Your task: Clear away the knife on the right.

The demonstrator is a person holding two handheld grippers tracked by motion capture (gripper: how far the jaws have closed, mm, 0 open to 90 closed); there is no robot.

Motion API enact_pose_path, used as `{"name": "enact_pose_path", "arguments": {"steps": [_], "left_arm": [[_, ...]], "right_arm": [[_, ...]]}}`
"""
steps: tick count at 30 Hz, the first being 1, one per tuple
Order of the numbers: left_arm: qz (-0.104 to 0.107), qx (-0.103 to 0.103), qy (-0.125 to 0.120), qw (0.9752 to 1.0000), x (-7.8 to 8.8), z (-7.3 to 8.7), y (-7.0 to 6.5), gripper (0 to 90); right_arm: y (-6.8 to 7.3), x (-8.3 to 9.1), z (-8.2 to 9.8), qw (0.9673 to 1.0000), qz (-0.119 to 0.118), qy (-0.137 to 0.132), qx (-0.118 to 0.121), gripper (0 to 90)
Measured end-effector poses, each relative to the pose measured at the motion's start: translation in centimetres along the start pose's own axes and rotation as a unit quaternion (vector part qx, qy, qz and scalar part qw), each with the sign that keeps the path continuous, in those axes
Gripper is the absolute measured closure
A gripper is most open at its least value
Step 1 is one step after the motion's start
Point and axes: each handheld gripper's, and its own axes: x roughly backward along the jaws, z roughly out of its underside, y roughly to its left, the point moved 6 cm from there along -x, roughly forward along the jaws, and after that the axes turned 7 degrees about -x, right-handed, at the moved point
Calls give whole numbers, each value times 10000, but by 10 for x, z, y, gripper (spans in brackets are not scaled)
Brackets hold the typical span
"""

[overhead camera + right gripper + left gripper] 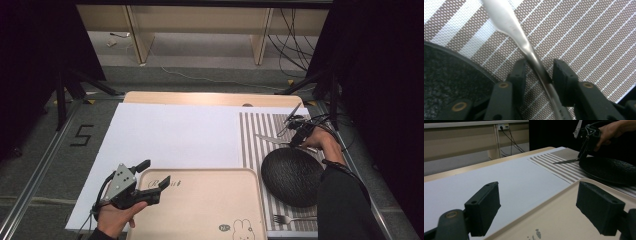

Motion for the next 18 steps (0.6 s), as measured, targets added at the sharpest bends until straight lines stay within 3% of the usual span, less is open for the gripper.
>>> {"name": "enact_pose_path", "arguments": {"steps": [8,18], "left_arm": [[-5,4,-4,10000,0,0,0,183],[-5,0,4,10000,-1,0,0,184]], "right_arm": [[3,0,1,9998,-146,-31,161,780],[7,1,1,9993,1,-24,382,798]]}}
